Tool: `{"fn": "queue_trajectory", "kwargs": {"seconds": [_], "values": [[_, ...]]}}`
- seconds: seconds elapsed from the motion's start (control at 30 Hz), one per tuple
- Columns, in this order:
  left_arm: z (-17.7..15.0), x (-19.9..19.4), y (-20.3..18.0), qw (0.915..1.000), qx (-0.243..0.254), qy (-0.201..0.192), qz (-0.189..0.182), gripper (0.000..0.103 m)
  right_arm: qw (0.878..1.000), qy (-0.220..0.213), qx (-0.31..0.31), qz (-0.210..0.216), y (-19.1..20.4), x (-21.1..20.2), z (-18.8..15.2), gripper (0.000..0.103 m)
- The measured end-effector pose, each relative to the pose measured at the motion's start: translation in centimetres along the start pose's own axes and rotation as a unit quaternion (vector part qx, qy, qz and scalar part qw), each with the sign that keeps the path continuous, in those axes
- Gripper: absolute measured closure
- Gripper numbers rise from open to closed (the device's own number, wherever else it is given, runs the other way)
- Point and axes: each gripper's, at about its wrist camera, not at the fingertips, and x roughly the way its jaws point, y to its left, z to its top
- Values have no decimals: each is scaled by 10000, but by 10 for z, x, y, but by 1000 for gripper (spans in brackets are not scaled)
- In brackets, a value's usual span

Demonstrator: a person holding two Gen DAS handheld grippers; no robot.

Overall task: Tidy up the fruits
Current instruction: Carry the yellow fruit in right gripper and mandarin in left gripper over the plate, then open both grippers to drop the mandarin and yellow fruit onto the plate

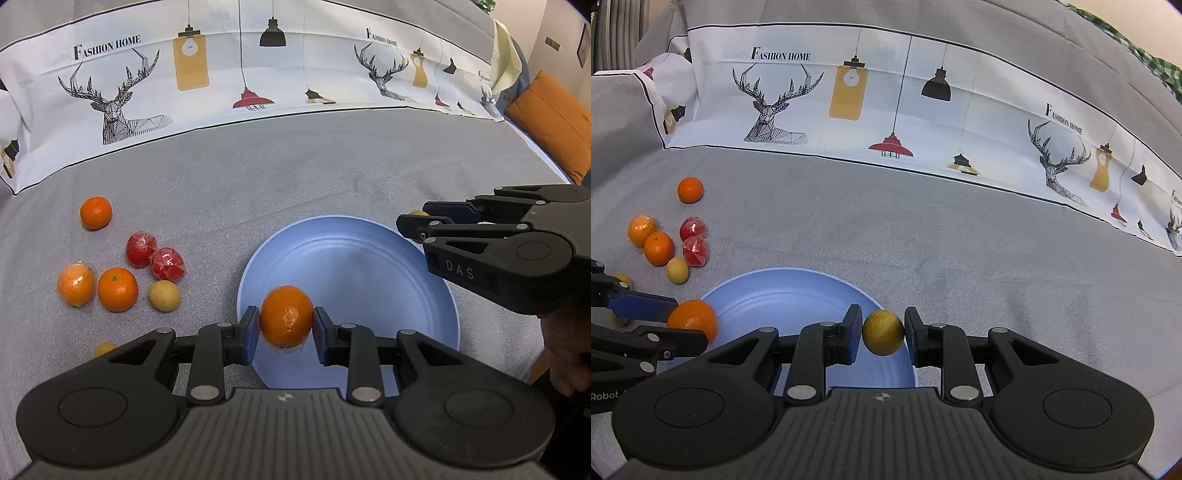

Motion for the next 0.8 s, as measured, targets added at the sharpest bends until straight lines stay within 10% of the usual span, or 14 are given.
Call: {"fn": "queue_trajectory", "kwargs": {"seconds": [0.8], "values": [[1,-3,-1,10000,-26,-27,-34,67,10000,28,-22,-78,0,1,0,64]]}}
